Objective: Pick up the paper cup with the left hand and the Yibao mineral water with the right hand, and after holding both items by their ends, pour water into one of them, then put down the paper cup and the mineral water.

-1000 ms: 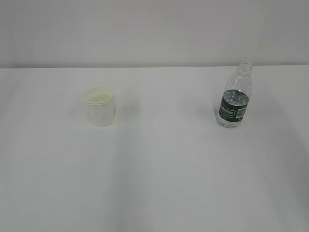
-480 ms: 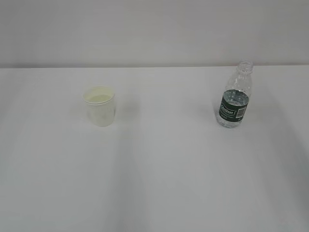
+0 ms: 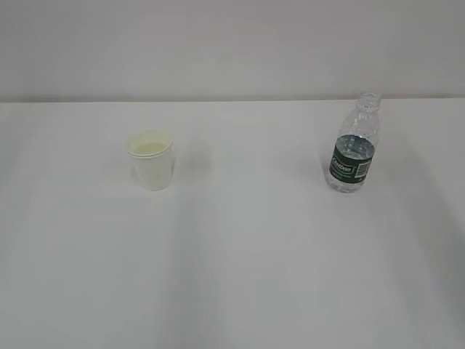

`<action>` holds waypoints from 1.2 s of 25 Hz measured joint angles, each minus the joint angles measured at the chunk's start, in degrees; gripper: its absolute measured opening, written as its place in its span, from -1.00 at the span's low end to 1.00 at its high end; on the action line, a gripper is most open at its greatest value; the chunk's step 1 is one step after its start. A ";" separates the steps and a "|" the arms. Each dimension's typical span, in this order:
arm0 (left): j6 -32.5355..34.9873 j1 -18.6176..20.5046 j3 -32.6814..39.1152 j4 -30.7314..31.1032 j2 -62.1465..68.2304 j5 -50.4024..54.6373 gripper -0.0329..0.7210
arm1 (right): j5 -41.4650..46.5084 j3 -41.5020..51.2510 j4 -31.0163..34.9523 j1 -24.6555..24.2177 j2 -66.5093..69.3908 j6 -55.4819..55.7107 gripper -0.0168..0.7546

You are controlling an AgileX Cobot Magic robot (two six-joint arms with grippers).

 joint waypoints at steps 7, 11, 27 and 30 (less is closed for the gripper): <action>0.04 0.00 0.00 -0.04 -0.21 1.49 -0.15 | -0.37 -0.28 -0.97 0.00 -4.88 0.12 0.57; 0.04 0.00 0.00 -0.73 -1.09 2.78 -0.15 | -0.11 -0.42 -1.66 0.00 -6.72 0.12 0.57; 0.18 0.00 0.00 -2.44 -7.83 9.04 -0.15 | 9.75 -0.42 -1.78 0.00 -14.44 0.12 0.57; 0.18 -1.38 0.00 -2.44 -9.05 9.64 -0.15 | 11.50 -0.52 -1.78 0.00 -17.15 -0.03 0.57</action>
